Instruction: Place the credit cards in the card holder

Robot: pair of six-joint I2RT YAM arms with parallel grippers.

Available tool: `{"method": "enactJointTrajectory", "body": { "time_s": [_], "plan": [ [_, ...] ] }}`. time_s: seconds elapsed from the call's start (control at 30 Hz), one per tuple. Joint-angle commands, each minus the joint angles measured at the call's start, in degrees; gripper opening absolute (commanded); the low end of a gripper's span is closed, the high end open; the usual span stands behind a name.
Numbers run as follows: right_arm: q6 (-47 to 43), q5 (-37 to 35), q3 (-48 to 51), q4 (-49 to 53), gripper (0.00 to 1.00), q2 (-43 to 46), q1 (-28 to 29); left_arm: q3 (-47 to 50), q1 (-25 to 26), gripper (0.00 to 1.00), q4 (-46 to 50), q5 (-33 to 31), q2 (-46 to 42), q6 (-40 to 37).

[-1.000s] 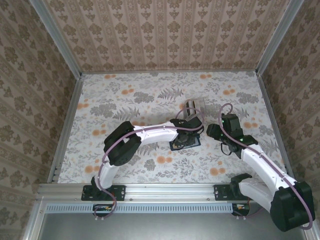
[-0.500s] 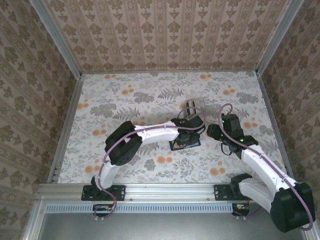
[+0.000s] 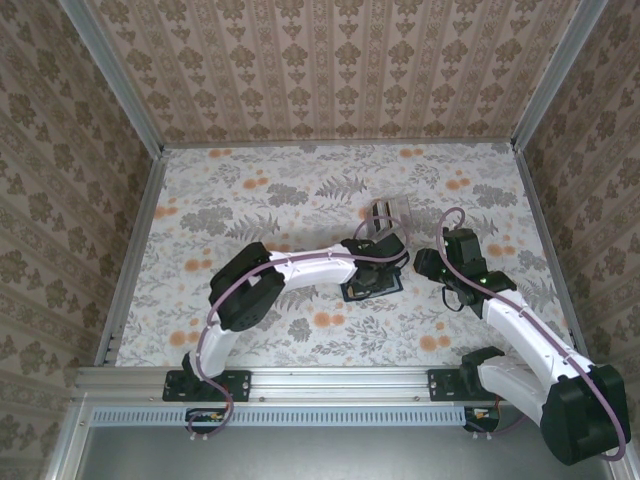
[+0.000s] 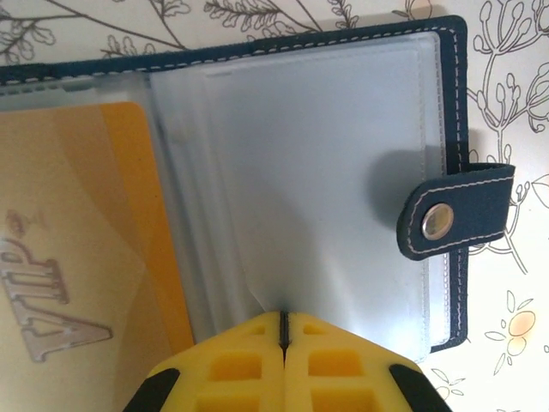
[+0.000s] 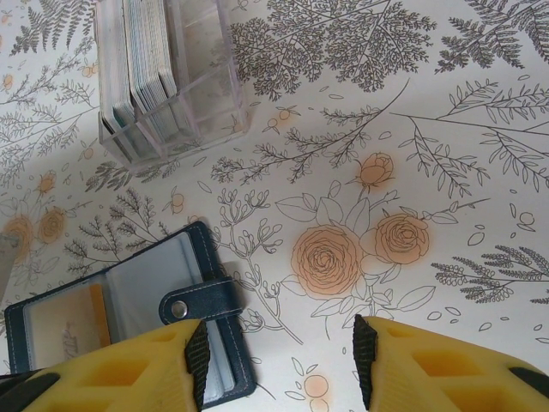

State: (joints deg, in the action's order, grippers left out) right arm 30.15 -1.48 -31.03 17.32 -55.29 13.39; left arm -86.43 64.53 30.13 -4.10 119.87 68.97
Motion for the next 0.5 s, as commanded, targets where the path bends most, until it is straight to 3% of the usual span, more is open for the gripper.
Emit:
{"method": "enactJointTrajectory", "body": {
  "time_s": [0.0, 0.27, 0.47],
  "plan": [
    [-0.5, 1.4, 0.5, 0.6, 0.51, -0.1, -0.2, 3.3, 0.1, 0.0, -1.8, 1.0, -4.1, -0.9],
    [-2.0, 17.1, -0.5, 2.9, 0.5, -4.8, -0.3, 13.8, -1.3, 0.0, -13.4, 5.3, -11.5, -1.8],
    [0.8, 32.9, -0.3, 1.4, 0.51, -11.4, -0.5, 20.6, -2.2, 0.0, -21.0, 6.4, -15.9, -1.1]
  ]
}}
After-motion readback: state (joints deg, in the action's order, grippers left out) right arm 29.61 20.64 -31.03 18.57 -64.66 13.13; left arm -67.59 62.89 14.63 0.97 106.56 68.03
